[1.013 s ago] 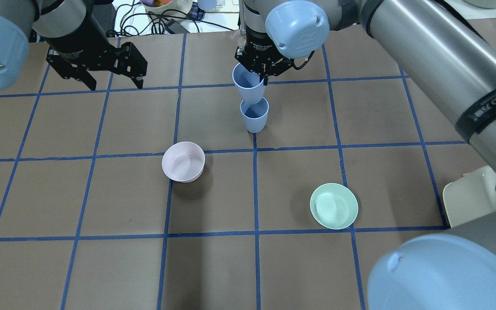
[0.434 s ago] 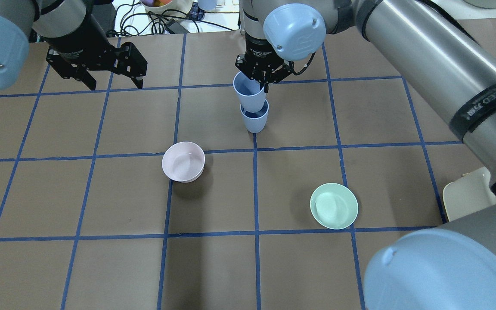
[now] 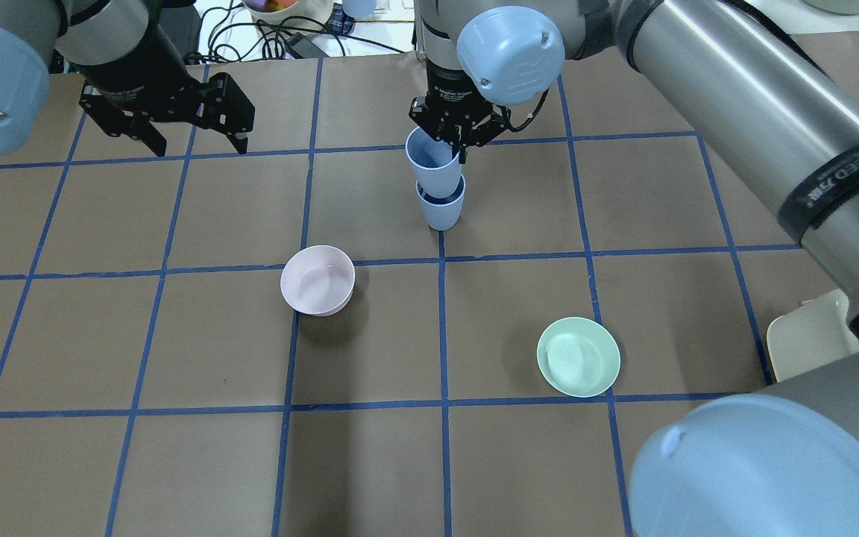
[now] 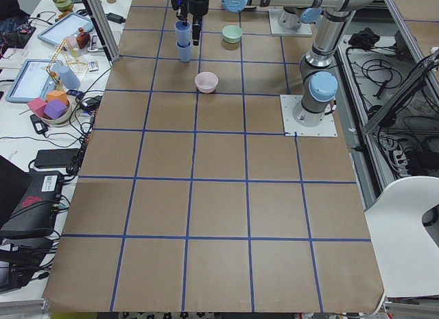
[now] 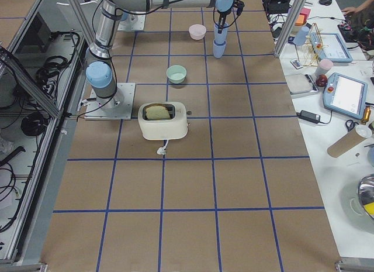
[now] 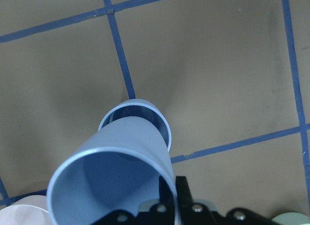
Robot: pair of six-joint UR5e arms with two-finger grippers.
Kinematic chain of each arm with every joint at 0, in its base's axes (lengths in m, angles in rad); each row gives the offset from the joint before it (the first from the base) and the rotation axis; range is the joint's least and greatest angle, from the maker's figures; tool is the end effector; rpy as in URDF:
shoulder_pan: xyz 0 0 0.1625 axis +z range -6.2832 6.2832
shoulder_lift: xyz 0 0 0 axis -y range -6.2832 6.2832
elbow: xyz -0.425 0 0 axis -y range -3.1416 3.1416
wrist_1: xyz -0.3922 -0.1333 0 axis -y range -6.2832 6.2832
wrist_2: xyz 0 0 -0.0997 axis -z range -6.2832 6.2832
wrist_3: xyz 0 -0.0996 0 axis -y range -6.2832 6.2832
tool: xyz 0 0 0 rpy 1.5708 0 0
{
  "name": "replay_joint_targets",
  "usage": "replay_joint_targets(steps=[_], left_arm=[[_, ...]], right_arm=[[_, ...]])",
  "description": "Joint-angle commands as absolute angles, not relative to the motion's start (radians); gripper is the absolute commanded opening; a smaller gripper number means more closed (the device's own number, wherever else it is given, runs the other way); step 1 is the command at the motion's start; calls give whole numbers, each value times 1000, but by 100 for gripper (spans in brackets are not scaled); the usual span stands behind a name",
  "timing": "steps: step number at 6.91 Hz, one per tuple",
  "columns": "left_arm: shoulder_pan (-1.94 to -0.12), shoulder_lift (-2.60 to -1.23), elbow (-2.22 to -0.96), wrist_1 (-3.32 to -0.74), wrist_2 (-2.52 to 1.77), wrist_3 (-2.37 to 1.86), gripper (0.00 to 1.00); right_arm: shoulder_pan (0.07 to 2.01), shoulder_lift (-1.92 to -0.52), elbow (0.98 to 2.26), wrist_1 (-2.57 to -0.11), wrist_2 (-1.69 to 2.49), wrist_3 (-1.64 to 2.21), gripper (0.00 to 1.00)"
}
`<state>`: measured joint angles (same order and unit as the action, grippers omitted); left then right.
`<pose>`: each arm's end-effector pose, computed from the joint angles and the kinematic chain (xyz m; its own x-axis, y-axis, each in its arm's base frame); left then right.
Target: Stack blue cups with both arms
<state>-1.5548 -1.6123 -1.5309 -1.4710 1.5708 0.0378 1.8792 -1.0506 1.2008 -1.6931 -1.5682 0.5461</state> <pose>-0.1250 -0.5209 0.4972 -0.9998 0.0216 -0.0037 0.0219 0.9949 -0.0980 0.3385 -0.6225 0.3703 -0.9718 0.2353 0.0123 0.2356 0.9715 0.0252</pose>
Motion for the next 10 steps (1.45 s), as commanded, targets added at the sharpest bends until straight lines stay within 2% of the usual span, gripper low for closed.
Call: replay_joint_targets(steps=[1, 3, 4, 5, 6, 7, 8, 10], left_arm=[[-1555, -1612, -1531, -1471, 1571, 38, 100], [-1555, -1612, -1531, -1471, 1571, 38, 100], [-1555, -1612, -1531, -1471, 1569, 38, 100], [-1555, -1612, -1531, -1473, 1571, 38, 100], [-1555, -1612, -1531, -1473, 1571, 38, 100], [-1555, -1611, -1531, -1473, 1571, 40, 100], [-1555, -1609, -1531, -1473, 1571, 40, 100], [-1555, -1609, -1531, -1473, 1571, 40, 100]], right_arm=[[1878, -1039, 1204, -1698, -1572, 525, 2], [1868, -1032, 1200, -1701, -1565, 515, 2], [1859, -1026, 1204, -1701, -1562, 514, 13], [1852, -1017, 1201, -1700, -1559, 502, 39], [1845, -1017, 1198, -1700, -1557, 493, 74], [1836, -1022, 1187, -1700, -1559, 450, 96], [1835, -1032, 1169, -1700, -1539, 445, 100], [1749, -1035, 1100, -1620, -1532, 316, 100]])
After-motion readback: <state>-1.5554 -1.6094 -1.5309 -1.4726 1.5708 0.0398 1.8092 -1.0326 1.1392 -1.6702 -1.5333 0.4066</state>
